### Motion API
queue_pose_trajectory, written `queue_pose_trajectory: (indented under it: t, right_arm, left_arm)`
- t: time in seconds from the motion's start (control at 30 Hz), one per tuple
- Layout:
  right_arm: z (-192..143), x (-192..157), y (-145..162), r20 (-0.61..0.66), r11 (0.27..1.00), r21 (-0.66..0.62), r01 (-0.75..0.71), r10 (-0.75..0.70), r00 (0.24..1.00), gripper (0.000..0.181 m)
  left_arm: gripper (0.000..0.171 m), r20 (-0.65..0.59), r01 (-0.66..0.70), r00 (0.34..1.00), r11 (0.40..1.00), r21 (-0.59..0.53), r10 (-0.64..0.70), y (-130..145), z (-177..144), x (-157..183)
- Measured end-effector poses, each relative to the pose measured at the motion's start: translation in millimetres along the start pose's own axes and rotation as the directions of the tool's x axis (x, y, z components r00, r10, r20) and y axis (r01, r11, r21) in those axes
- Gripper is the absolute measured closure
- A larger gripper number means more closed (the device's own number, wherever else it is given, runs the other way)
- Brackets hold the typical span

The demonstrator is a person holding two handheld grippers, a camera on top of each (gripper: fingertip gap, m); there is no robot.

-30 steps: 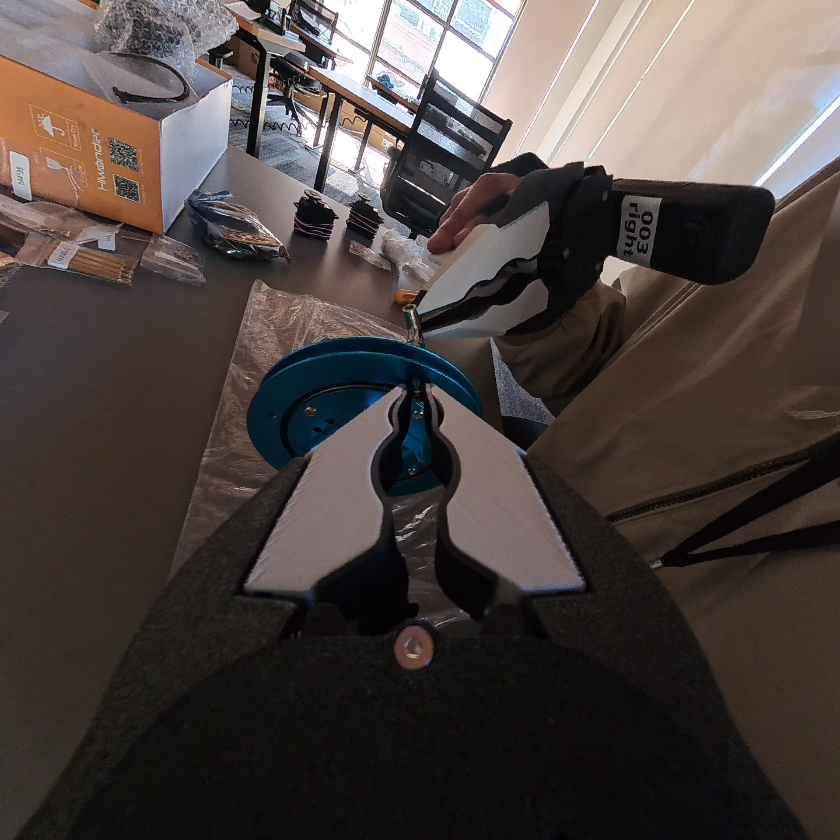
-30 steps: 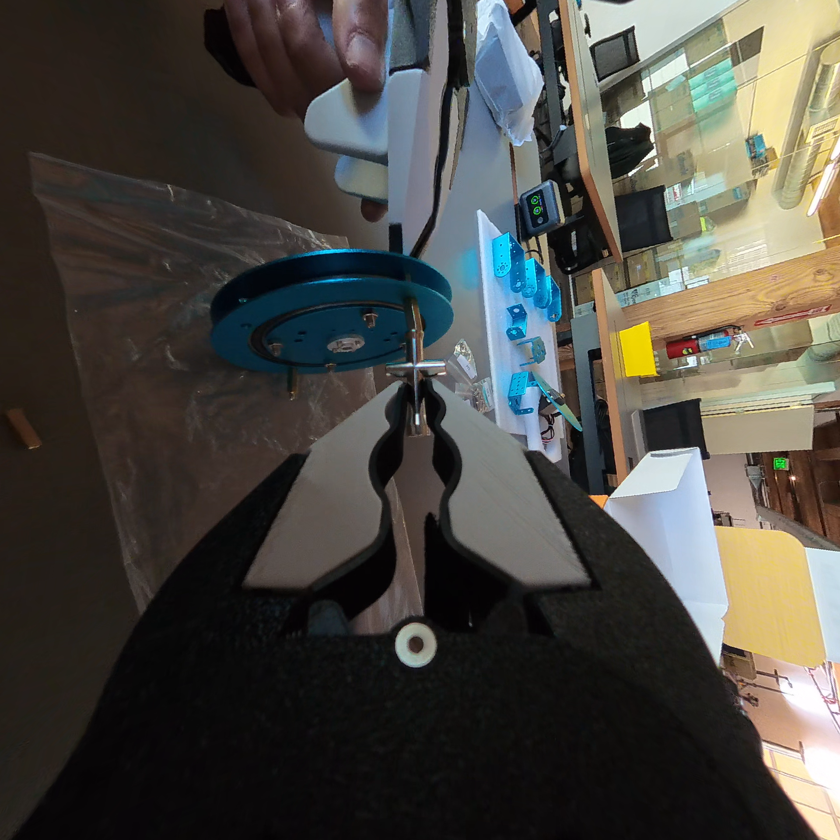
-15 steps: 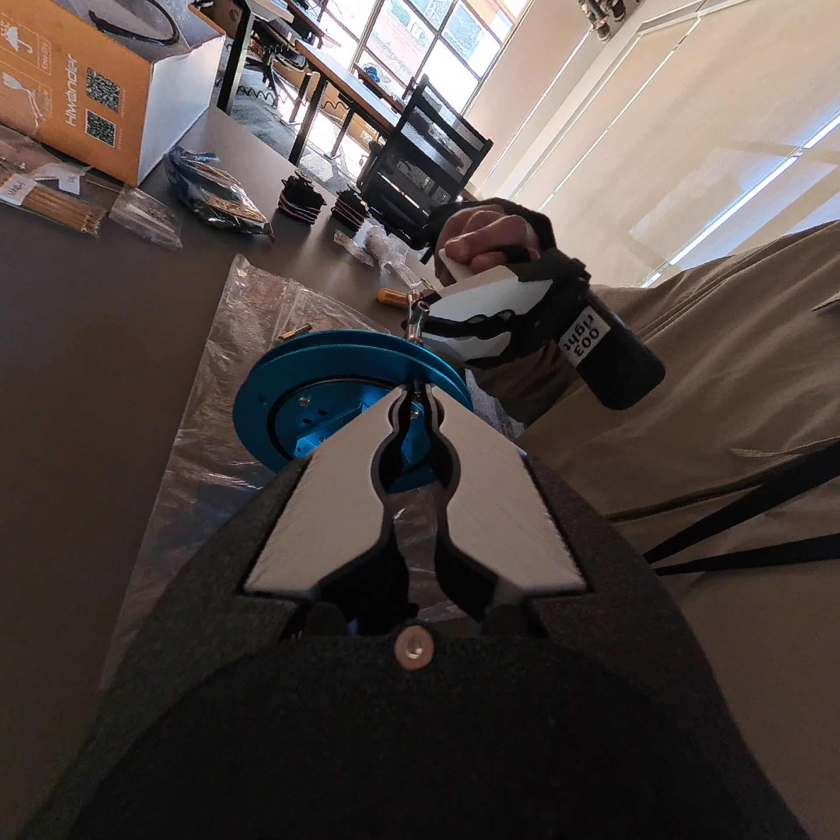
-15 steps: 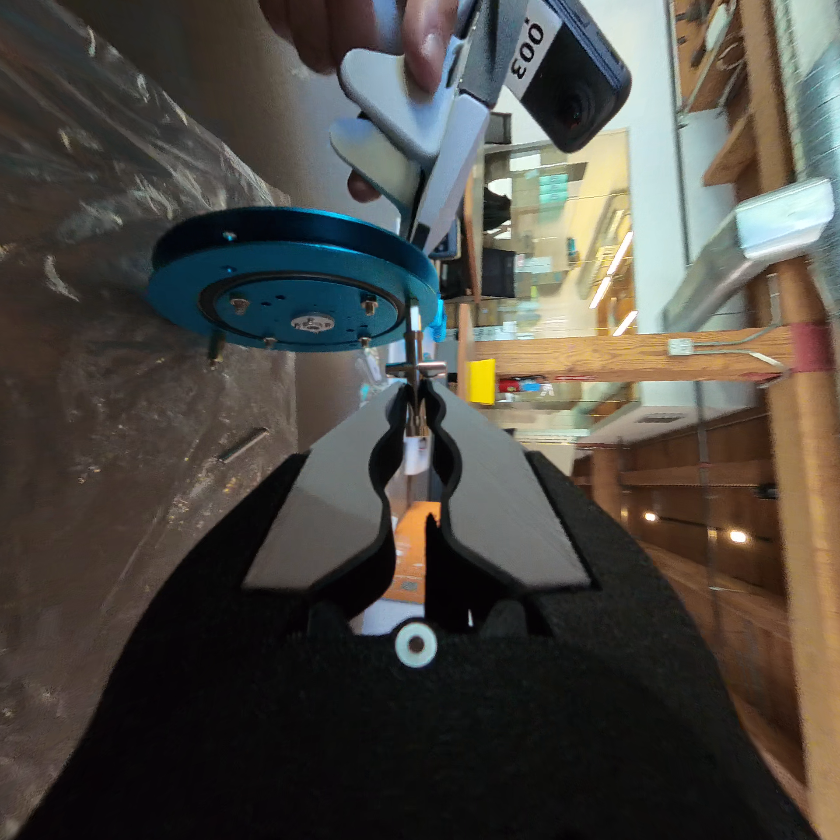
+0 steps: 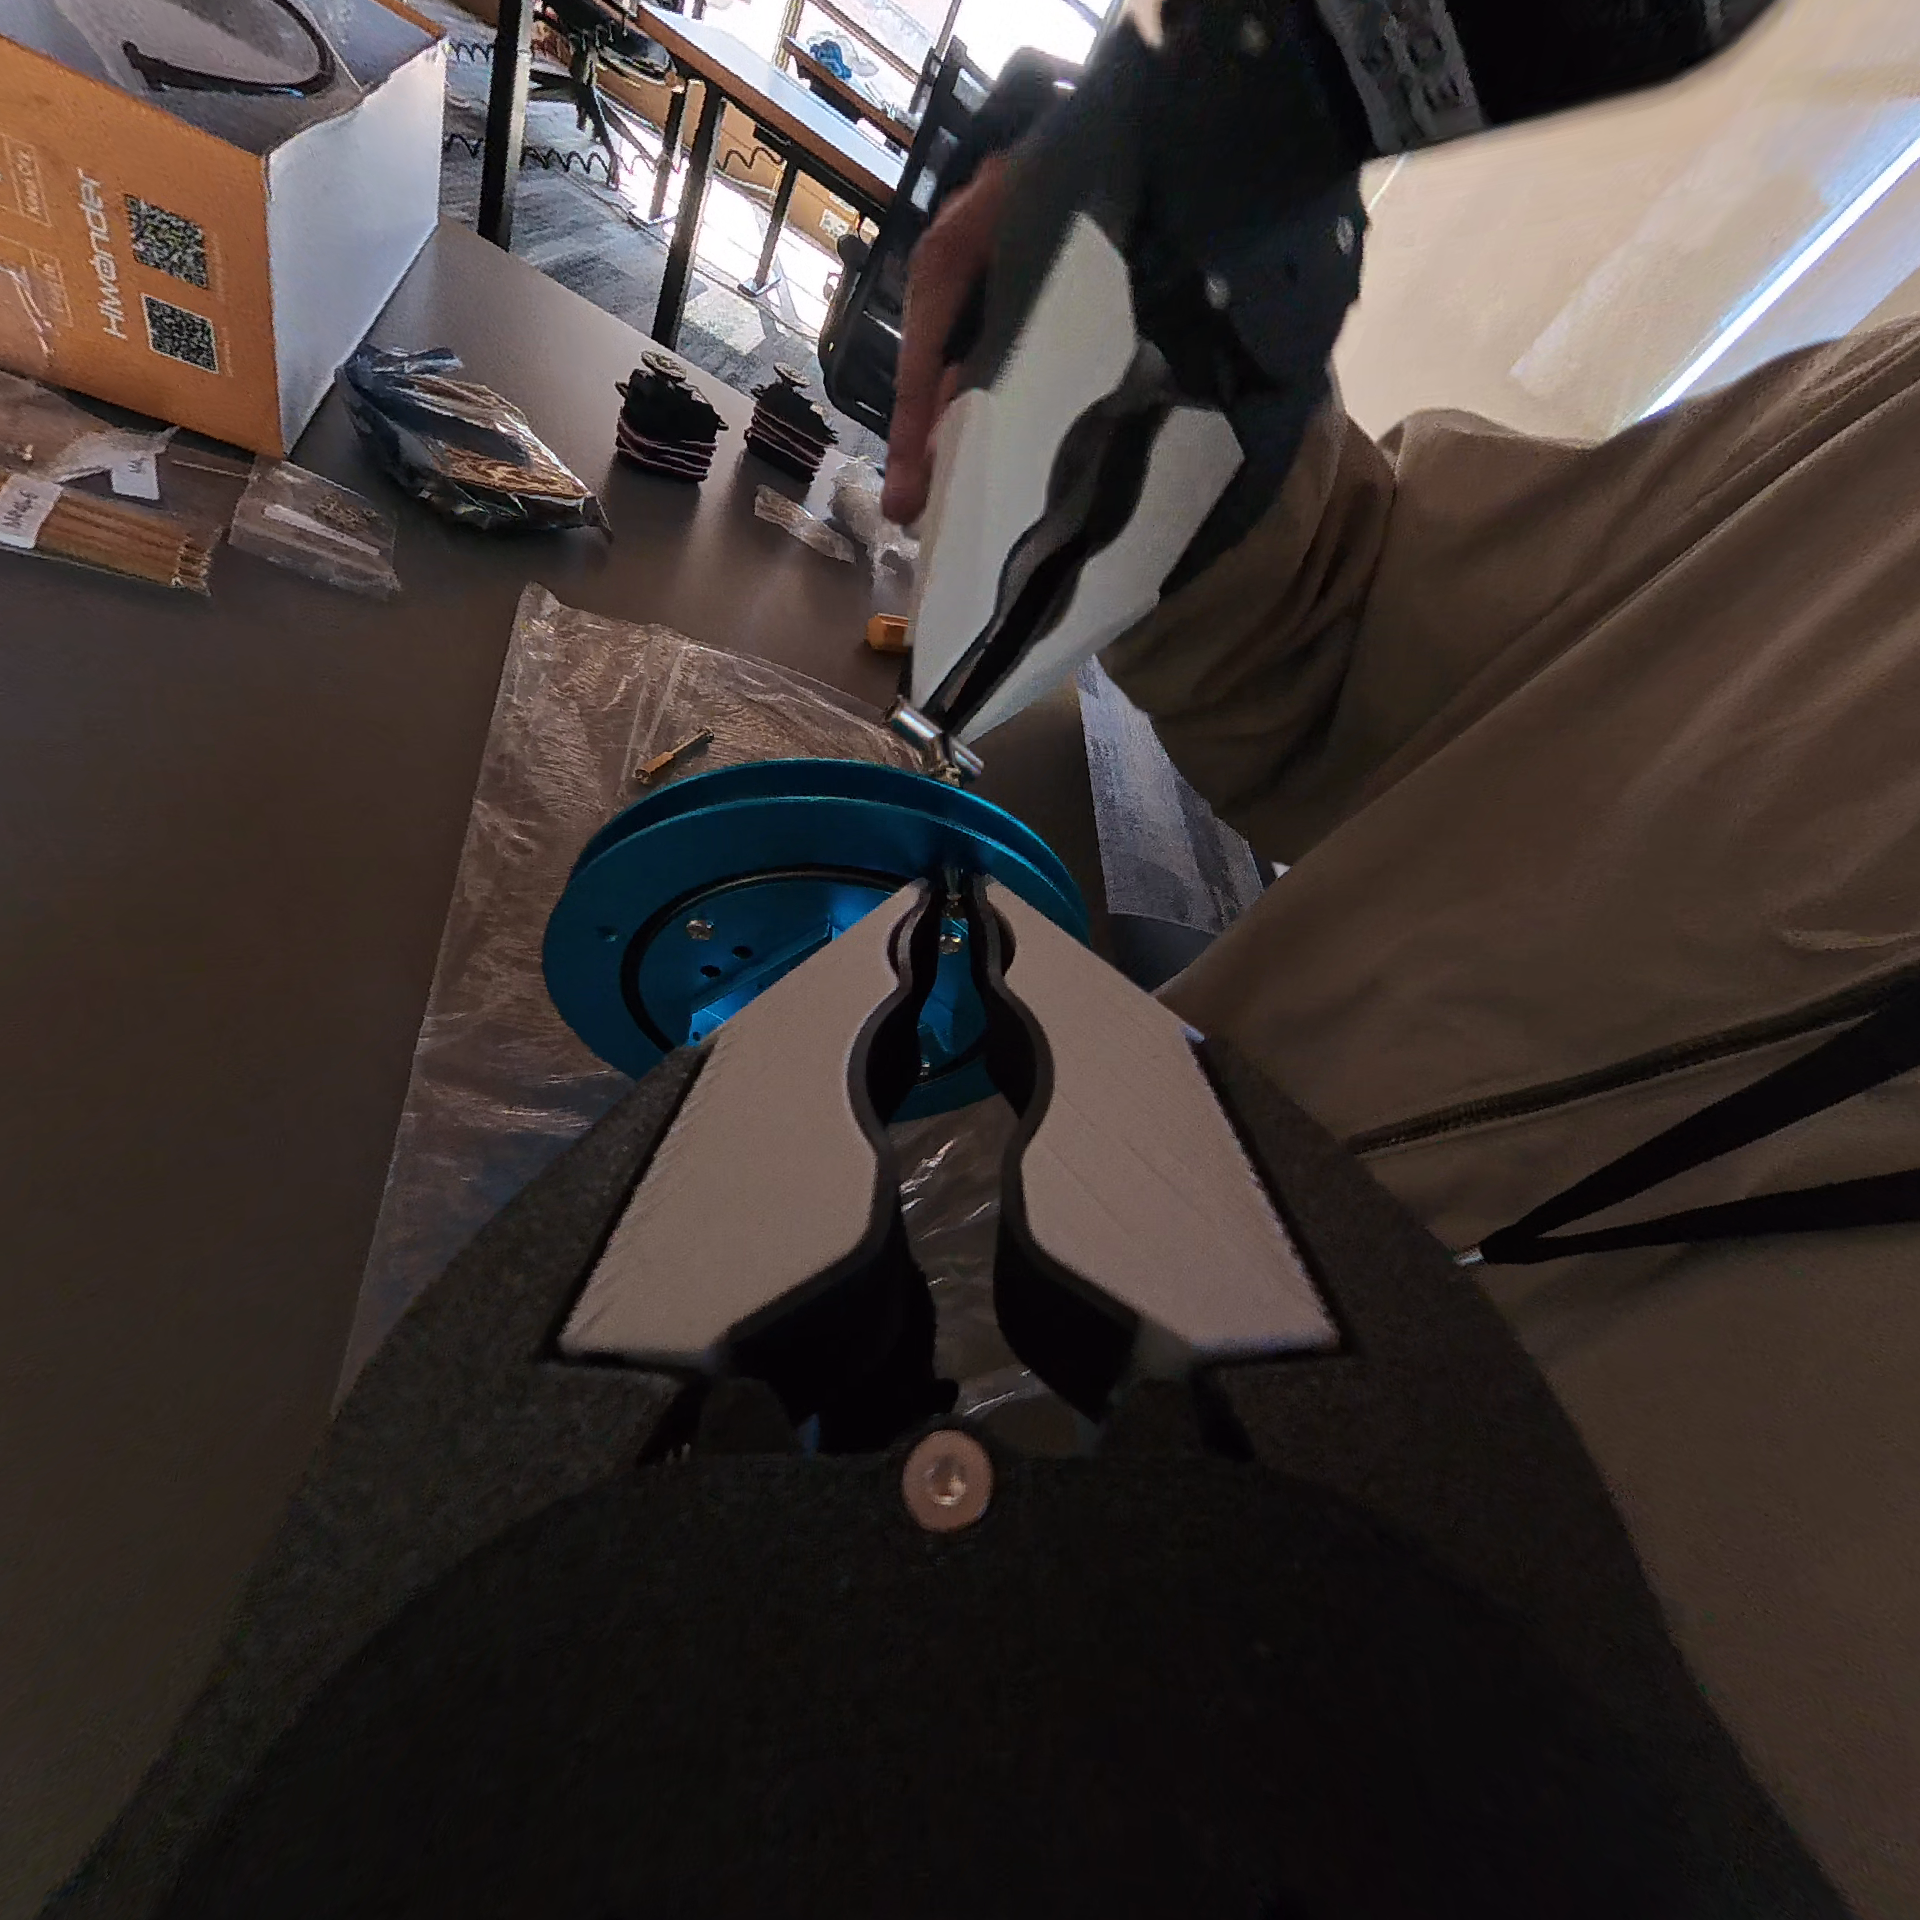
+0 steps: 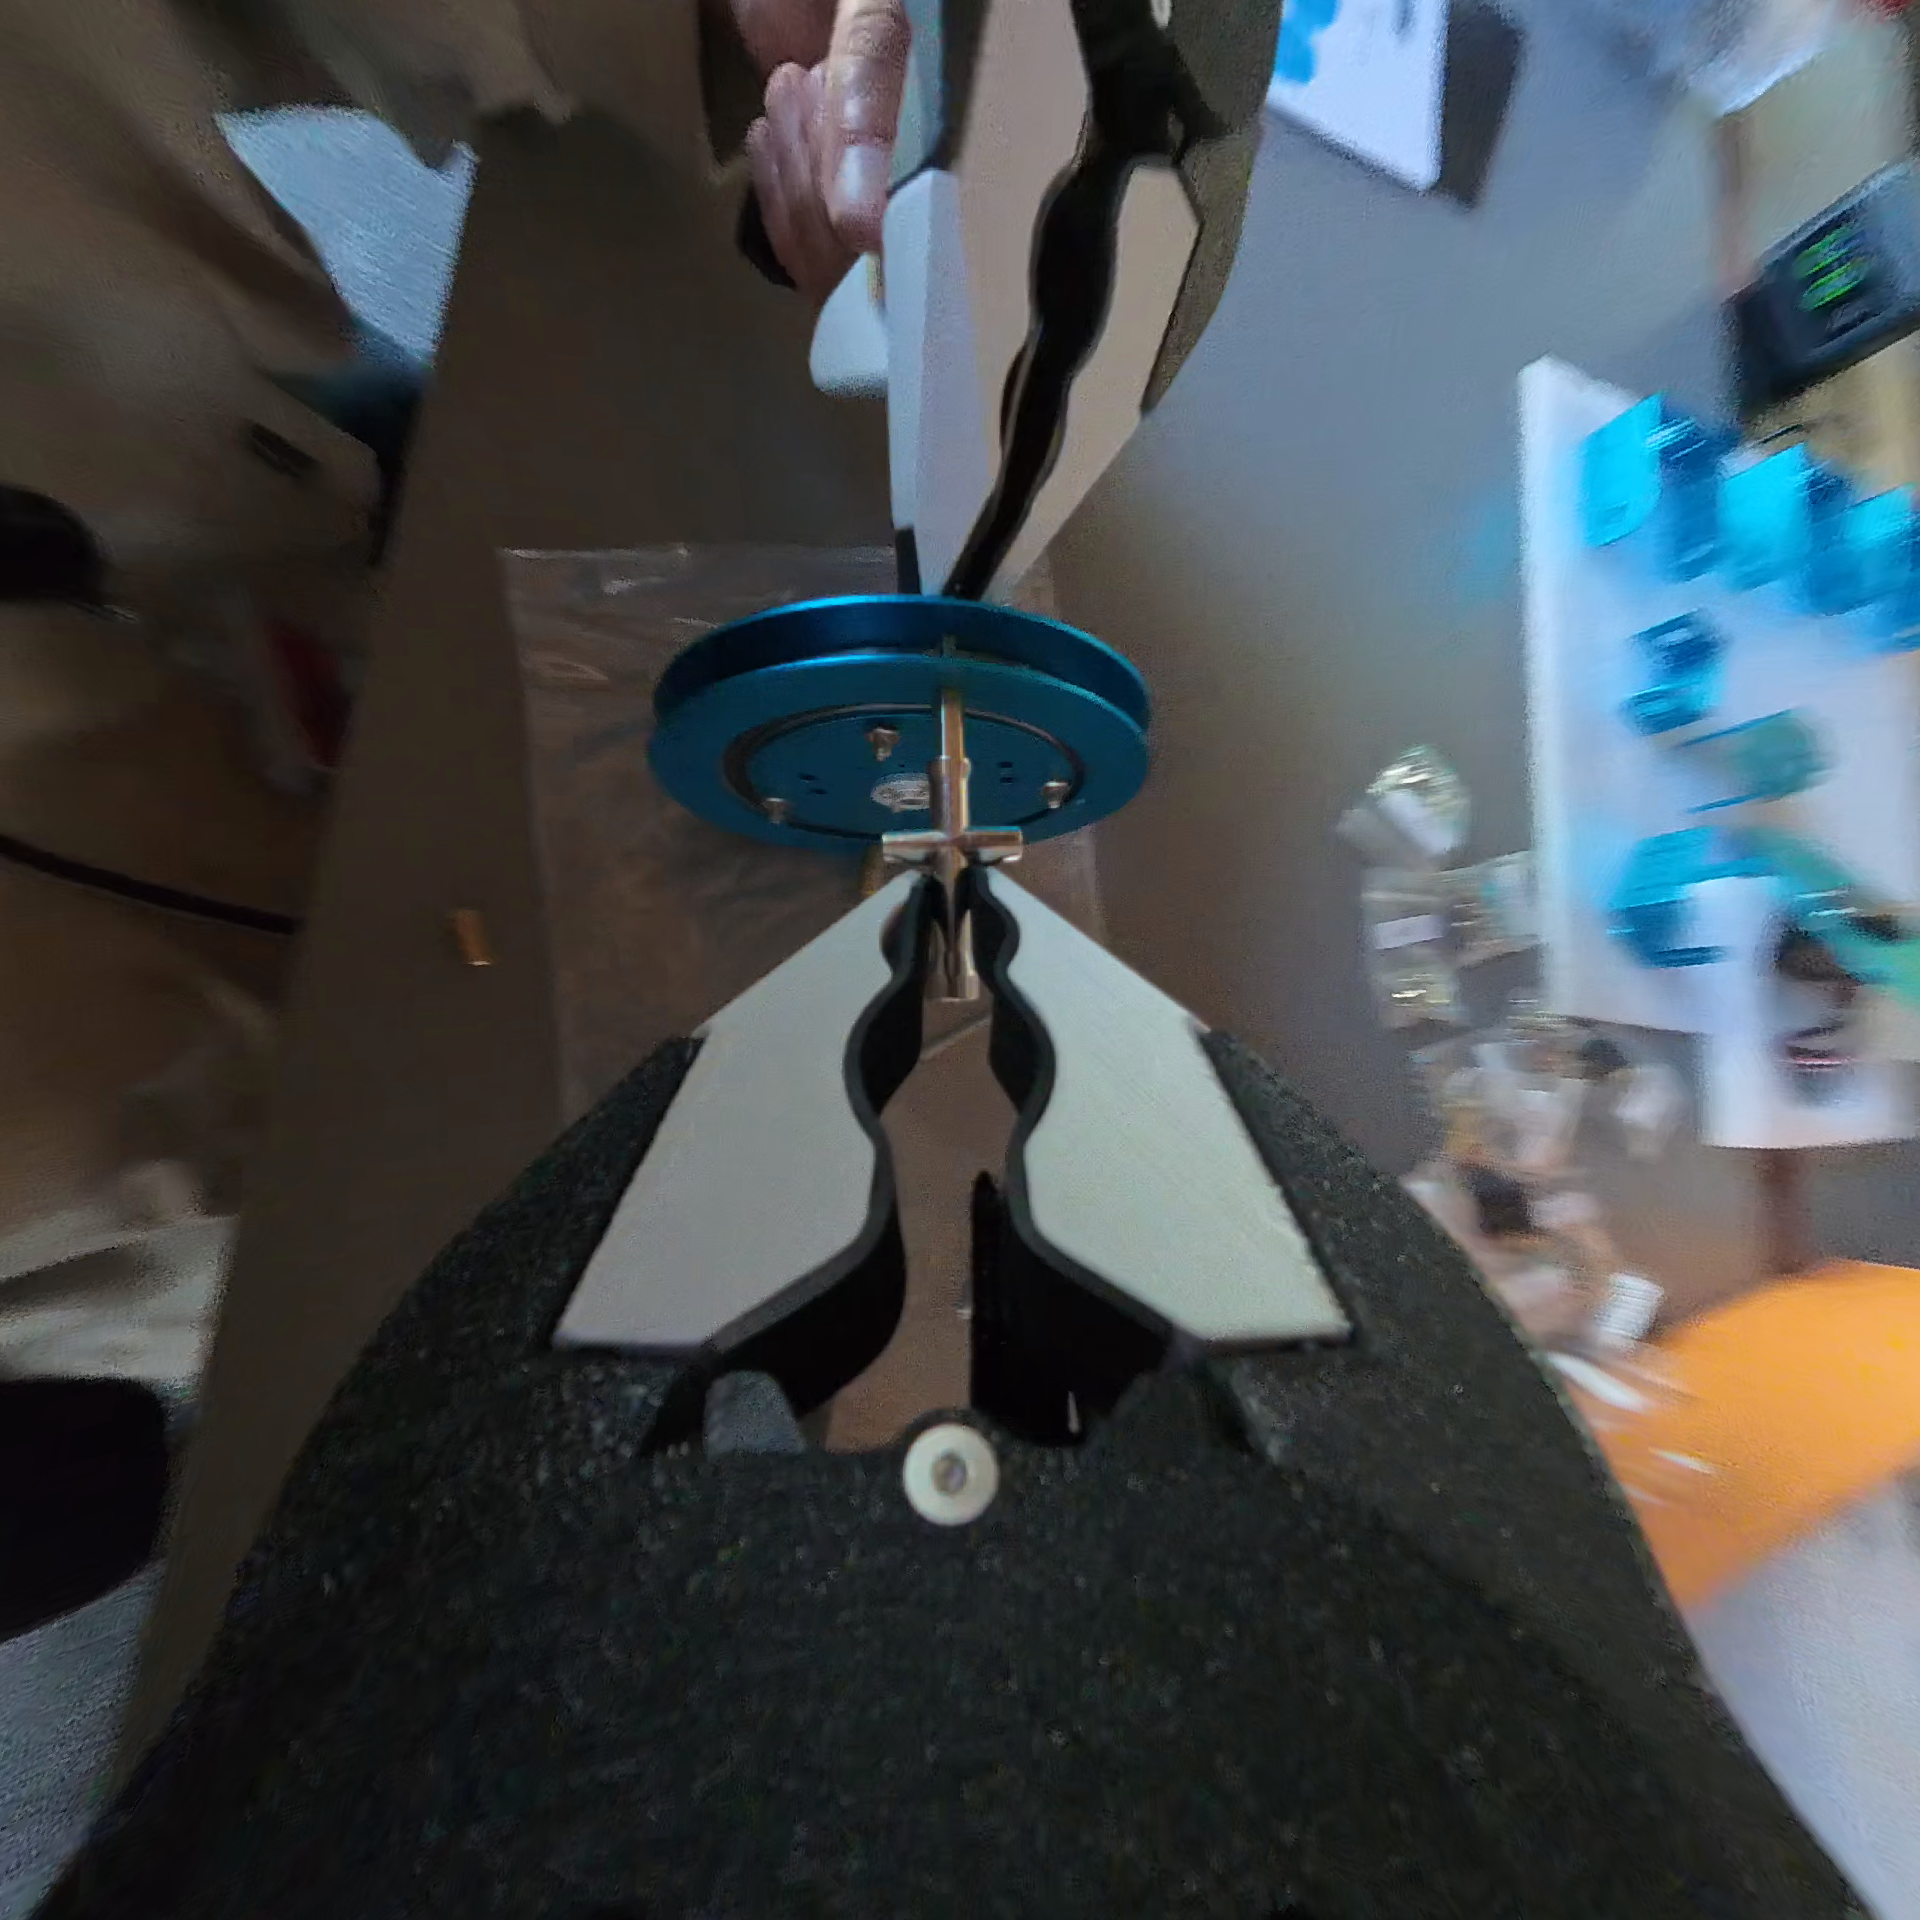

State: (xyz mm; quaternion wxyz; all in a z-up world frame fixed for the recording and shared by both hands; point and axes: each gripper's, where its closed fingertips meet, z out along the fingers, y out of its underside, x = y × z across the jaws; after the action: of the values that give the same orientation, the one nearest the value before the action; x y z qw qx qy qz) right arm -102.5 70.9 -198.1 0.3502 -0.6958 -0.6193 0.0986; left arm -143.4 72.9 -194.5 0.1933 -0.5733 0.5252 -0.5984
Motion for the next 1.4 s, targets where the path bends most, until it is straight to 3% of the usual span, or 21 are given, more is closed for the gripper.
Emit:
queue_pose_trajectory:
  t: [0.1, 0.17, 0.23, 0.4, 0.57, 0.63, 0.7, 0.87, 1.07, 1.2, 1.3, 1.4]
  right_arm:
    - [8, -9, 5, 0.274, 0.957, -0.037, -0.288, 0.287, 0.918, 0.175]
    - [12, -18, 5, 0.456, 0.864, -0.115, -0.491, 0.485, 0.746, 0.175]
    - [16, -20, 3, 0.513, 0.833, -0.107, -0.542, 0.514, 0.688, 0.175]
    - [9, -17, 5, 0.387, 0.928, 0.009, -0.372, 0.34, 0.857, 0.175]
    - [23, -22, 62, 0.136, 0.981, -0.167, -0.099, 0.122, 0.983, 0.175]
    - [31, -36, 88, 0.125, 0.966, -0.254, -0.046, 0.08, 0.989, 0.175]
    - [38, -46, 100, 0.135, 0.959, -0.271, -0.089, 0.13, 0.982, 0.174]
    - [41, -51, 99, 0.146, 0.963, -0.152, -0.224, 0.246, 0.958, 0.174]
    - [38, -52, 82, 0.201, 0.916, 0.061, -0.397, 0.378, 0.904, 0.152]
    - [45, -45, 80, 0.111, 0.942, 0.079, -0.325, 0.316, 0.942, 0.164]
    - [51, -43, 84, 0.076, 0.962, 0.005, -0.275, 0.273, 0.959, 0.164]
    - [54, -51, 83, 0.109, 0.981, -0.03, -0.193, 0.196, 0.975, 0.175]
  left_arm:
    - [0.168, 0.005, -0.033, 0.999, 0.999, -0.005, 0.033, 1, 2, 2]
    - [0.168, 0.024, -0.056, 0.998, 0.998, -0.008, 0.056, 0, 3, 1]
    - [0.168, 0.049, -0.069, 0.996, 0.998, -0.007, 0.07, -1, 1, -2]
    - [0.168, 0.052, -0.104, 0.993, 0.994, -0.022, 0.105, 2, 3, 4]
    - [0.169, 0.04, -0.08, 0.996, 0.997, -0.002, 0.08, 0, 2, 1]
    - [0.169, 0.033, -0.068, 0.997, 0.998, 0.013, 0.067, -1, 1, 0]
    - [0.168, 0.028, -0.067, 0.997, 0.997, 0.024, 0.066, -1, 2, 0]
    - [0.168, 0.016, -0.099, 0.995, 0.995, 0.029, 0.098, 0, 3, 3]
    - [0.169, 0.017, -0.105, 0.994, 0.994, 0.036, 0.104, 1, 1, 3]
    - [0.168, 0.006, -0.11, 0.994, 0.993, 0.034, 0.11, 2, 3, 6]
    - [0.168, 0.006, -0.111, 0.994, 0.993, 0.034, 0.111, 2, 3, 6]
    - [0.168, 0.01, -0.108, 0.994, 0.994, 0.037, 0.107, 1, 2, 4]
